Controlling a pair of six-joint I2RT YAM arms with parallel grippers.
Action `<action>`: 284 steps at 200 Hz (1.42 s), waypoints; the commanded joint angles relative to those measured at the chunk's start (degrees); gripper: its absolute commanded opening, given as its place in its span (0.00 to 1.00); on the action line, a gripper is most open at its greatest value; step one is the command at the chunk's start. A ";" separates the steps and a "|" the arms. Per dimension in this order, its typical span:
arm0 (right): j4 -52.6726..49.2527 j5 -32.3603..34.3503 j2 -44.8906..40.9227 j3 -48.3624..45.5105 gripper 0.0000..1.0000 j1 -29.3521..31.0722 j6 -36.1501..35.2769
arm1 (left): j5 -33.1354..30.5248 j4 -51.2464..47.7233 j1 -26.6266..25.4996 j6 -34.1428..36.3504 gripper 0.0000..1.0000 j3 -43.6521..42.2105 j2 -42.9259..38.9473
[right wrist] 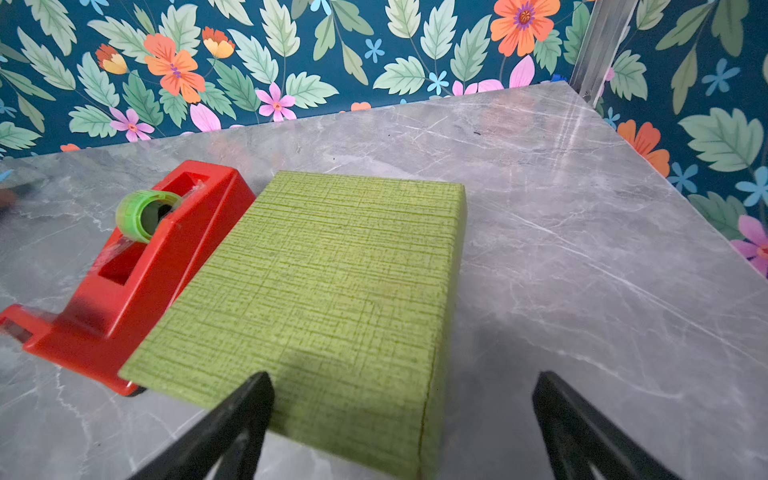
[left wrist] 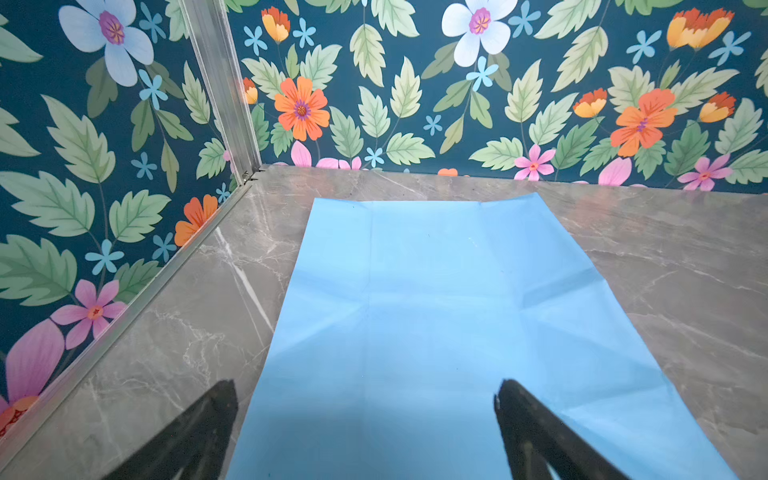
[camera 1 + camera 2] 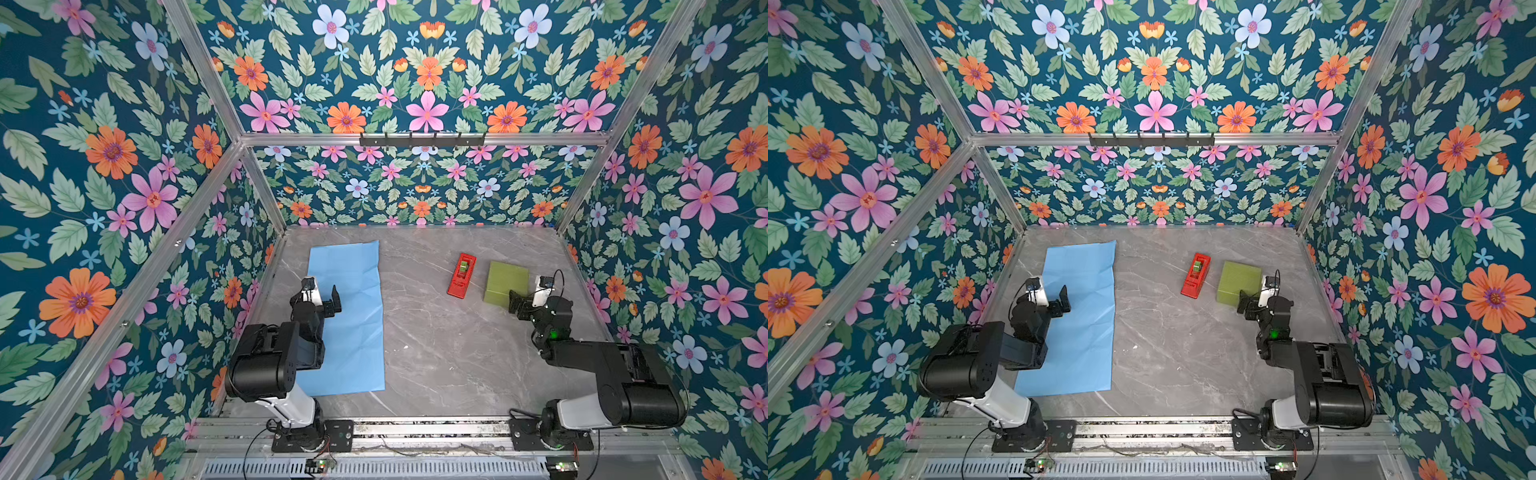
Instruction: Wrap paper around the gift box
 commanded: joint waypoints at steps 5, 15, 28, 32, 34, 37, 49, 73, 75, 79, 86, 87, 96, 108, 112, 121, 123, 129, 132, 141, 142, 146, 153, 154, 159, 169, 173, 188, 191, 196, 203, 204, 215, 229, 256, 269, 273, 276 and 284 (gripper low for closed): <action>0.29 -0.03 0.12 0.31 0.99 0.04 -0.30 | -0.25 0.84 -0.11 0.73 1.00 0.03 -0.02; 0.32 -0.01 0.12 0.34 0.99 0.04 -0.30 | -0.25 0.83 -0.10 0.74 1.00 -0.01 -0.08; 0.32 -0.09 0.12 0.28 0.99 0.04 -0.30 | -0.25 0.85 -0.12 0.78 1.00 0.03 -0.08; 0.32 -0.10 0.12 0.30 0.99 0.04 -0.30 | -0.25 0.85 -0.15 0.71 1.00 0.03 -0.09; 0.29 -0.10 0.12 0.31 0.99 0.04 -0.30 | -0.25 0.85 -0.15 0.75 1.00 0.03 -0.05; 0.33 -0.11 0.12 0.30 0.99 0.04 -0.30 | -0.21 0.85 -0.10 0.73 1.00 0.03 -0.09; 0.26 -0.14 0.12 0.29 0.99 0.04 -0.25 | -0.25 0.83 -0.12 0.74 1.00 0.03 -0.09; 0.29 -0.11 0.12 0.35 0.99 0.04 -0.30 | -0.25 0.85 -0.10 0.77 1.00 -0.01 -0.09; 0.29 -0.13 0.12 0.30 0.99 0.04 -0.30 | -0.23 0.85 -0.12 0.74 1.00 0.02 -0.07; 0.32 -0.15 0.12 0.30 0.99 0.04 -0.30 | -0.25 0.85 -0.10 0.74 1.00 0.03 -0.09; 0.29 -0.10 0.12 0.34 0.99 0.04 -0.30 | -0.25 0.85 -0.10 0.69 1.00 0.03 -0.09; 0.31 -0.10 0.12 0.35 0.99 0.04 -0.30 | -0.25 0.85 -0.10 0.71 1.00 0.03 -0.09; 0.28 -0.10 0.12 0.32 0.99 0.08 -0.28 | -0.25 0.85 -0.12 0.73 1.00 0.03 -0.08; 0.21 -0.12 0.12 0.34 0.99 0.04 -0.30 | -0.26 0.85 -0.14 0.73 1.00 0.03 -0.07; 0.23 -0.13 0.12 0.33 0.99 0.04 -0.30 | -0.25 0.85 -0.10 0.71 1.00 0.03 -0.09; 0.27 -0.12 0.12 0.35 0.99 0.04 -0.30 | -0.25 0.84 -0.13 0.72 1.00 0.03 -0.09; 0.23 -0.15 0.12 0.30 0.99 0.04 -0.30 | -0.25 0.85 -0.11 0.73 1.00 0.03 -0.09; 0.18 -0.12 0.12 0.27 0.99 0.08 -0.23 | -0.23 0.77 -0.14 0.71 1.00 0.03 -0.09; 0.16 -0.10 0.12 0.34 0.99 0.04 -0.29 | -0.25 0.84 -0.10 0.68 1.00 0.03 -0.09; 0.32 -0.10 0.12 0.34 0.99 0.04 -0.30 | -0.25 0.82 -0.15 0.73 1.00 0.03 -0.03; 0.28 -0.10 0.12 0.30 0.99 0.04 -0.25 | -0.25 0.83 -0.12 0.73 1.00 0.03 -0.06; 0.26 -0.10 0.12 0.30 0.99 0.04 -0.29 | -0.25 0.85 -0.13 0.73 1.00 0.03 -0.01; 0.21 -0.10 0.12 0.34 0.99 0.04 -0.29 | -0.26 0.83 -0.10 0.71 1.00 0.03 -0.09; 0.19 -0.10 0.12 0.34 0.99 0.04 -0.29 | -0.26 0.84 -0.10 0.72 1.00 0.03 -0.09; 0.19 -0.16 0.13 0.35 0.99 0.04 -0.25 | -0.25 0.84 -0.10 0.73 1.00 0.03 -0.09; 0.20 -0.10 0.12 0.34 0.99 0.04 -0.26 | -0.25 0.85 -0.10 0.73 1.00 0.03 -0.05; 0.16 -0.11 0.12 0.30 0.99 0.04 -0.30 | -0.25 0.82 -0.11 0.72 1.00 0.03 -0.08; 0.25 0.06 0.16 0.28 0.99 -0.01 -0.32 | -0.25 1.01 -0.10 0.77 1.00 -0.10 -0.18; 0.29 0.08 0.12 0.27 0.99 0.12 -0.38 | -0.25 1.02 -0.10 0.75 1.00 -0.14 -0.18; 0.33 0.14 0.12 0.20 0.99 0.13 -0.39 | -0.33 1.19 -0.10 0.69 1.00 -0.21 -0.25; 0.37 0.46 0.12 0.18 0.99 0.29 -0.47 | -0.66 1.45 -0.15 0.51 1.00 -0.44 -0.56; 0.40 0.49 0.12 0.18 0.99 0.34 -0.52 | -0.72 1.50 -0.17 0.49 1.00 -0.51 -0.63; 0.64 1.75 -0.13 0.09 0.99 0.64 -0.36 | -1.17 2.20 -0.11 0.30 1.00 -1.29 -1.78; -1.32 5.57 -2.98 0.18 0.99 0.78 1.12 | -2.59 0.81 -0.15 -0.03 1.00 -2.11 -5.14; -25.53 19.50 -18.33 5.38 0.99 0.49 11.12 | -8.71 -21.54 -0.16 -7.00 0.98 2.98 -16.34; -37.43 18.95 -24.73 8.84 0.96 0.34 15.97 | -6.60 -31.79 -0.57 -12.64 0.91 7.44 -18.55; -40.00 17.11 -26.08 10.00 0.95 0.38 16.50 | -5.17 -33.22 -1.32 -13.08 0.89 8.41 -18.64; -41.71 15.33 -26.82 10.74 0.94 0.54 16.92 | -4.94 -33.96 -2.19 -13.21 0.89 9.10 -18.57; -45.62 12.29 -28.08 12.85 0.93 1.42 18.58 | -7.82 -37.92 -5.09 -13.59 0.89 11.47 -18.27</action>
